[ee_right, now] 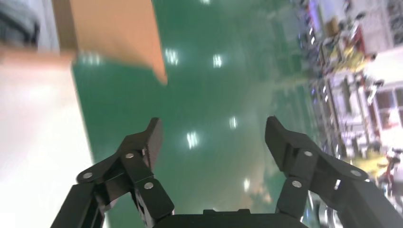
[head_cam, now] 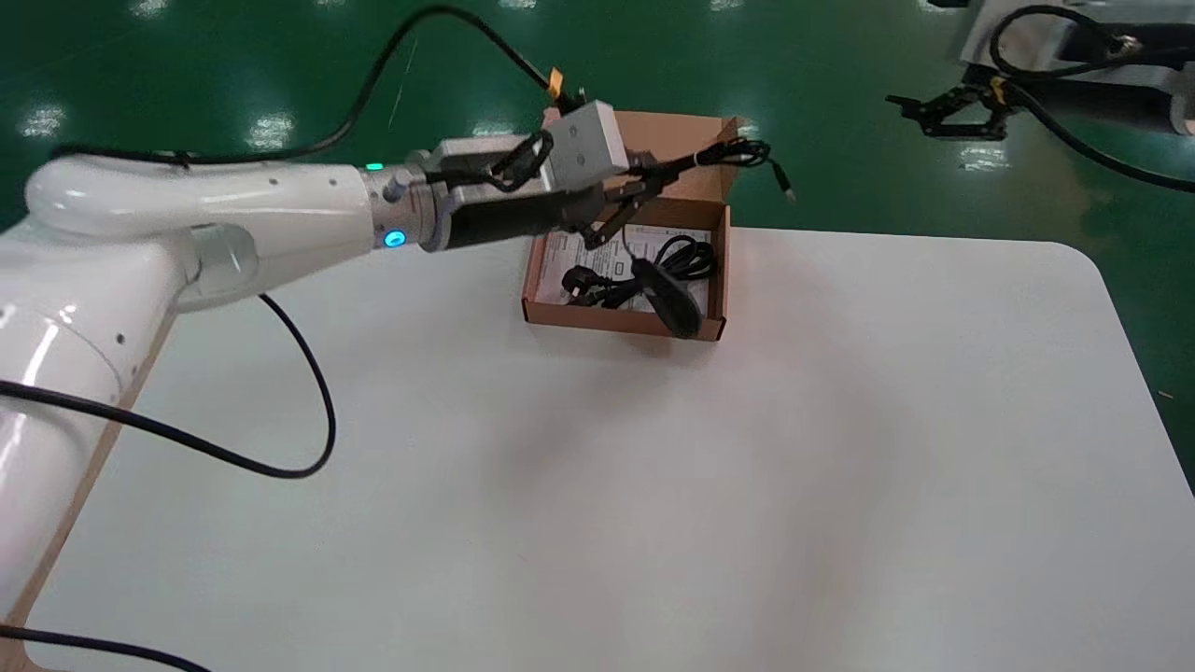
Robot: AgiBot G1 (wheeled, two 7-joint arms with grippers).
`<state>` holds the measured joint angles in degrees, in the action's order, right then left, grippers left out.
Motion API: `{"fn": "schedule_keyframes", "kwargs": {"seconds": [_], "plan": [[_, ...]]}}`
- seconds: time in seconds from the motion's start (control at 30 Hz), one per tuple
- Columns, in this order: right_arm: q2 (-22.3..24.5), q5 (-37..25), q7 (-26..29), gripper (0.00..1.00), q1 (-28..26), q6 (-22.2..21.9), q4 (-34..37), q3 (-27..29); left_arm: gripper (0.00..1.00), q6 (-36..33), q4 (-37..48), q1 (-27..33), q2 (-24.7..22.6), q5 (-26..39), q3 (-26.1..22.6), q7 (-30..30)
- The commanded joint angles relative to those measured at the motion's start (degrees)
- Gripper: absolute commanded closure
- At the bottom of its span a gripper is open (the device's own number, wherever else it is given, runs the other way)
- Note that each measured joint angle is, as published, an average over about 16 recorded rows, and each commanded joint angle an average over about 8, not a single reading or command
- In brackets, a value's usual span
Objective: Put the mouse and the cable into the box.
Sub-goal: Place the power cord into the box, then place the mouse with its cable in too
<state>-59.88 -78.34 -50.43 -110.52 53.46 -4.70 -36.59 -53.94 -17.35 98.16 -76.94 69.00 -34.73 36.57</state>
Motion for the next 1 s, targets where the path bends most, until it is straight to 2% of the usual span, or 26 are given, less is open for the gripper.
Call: {"fn": "schedule_keyframes", "kwargs": {"seconds": [0.03, 0.3, 0.47, 0.7, 0.87, 1.0], "plan": [[1.6, -0.3, -0.6, 0.00, -0.4, -0.1, 0.6, -0.1, 1.00, 1.1, 3.1, -1.2, -1.2, -0.5, 0.0, 0.9], [5.5, -2.1, -1.1, 0.00, -1.2, -0.7, 3.1, -1.3, 1.00, 8.6, -0.2, -0.7, -1.5, -3.6, -3.5, -0.8], [6.2, -2.5, -0.8, 0.00, -1.7, -1.3, 3.9, -1.6, 1.00, 10.2, -1.5, 0.4, -1.5, -5.3, -6.5, -1.3], [6.8, -2.7, -0.6, 0.00, -2.1, -1.2, 4.3, -1.7, 1.00, 11.5, -1.5, -1.5, -1.5, -8.3, -10.5, -3.4], [7.5, -3.2, -0.4, 0.00, -2.5, -1.5, 4.6, -2.0, 1.00, 12.5, -1.1, -4.2, -1.5, -11.2, -13.0, -6.7], [7.9, -3.6, -0.1, 0.00, -2.9, -1.0, 4.9, -2.3, 1.00, 14.0, 0.5, -6.9, -1.5, -14.8, -14.0, -12.1]]}}
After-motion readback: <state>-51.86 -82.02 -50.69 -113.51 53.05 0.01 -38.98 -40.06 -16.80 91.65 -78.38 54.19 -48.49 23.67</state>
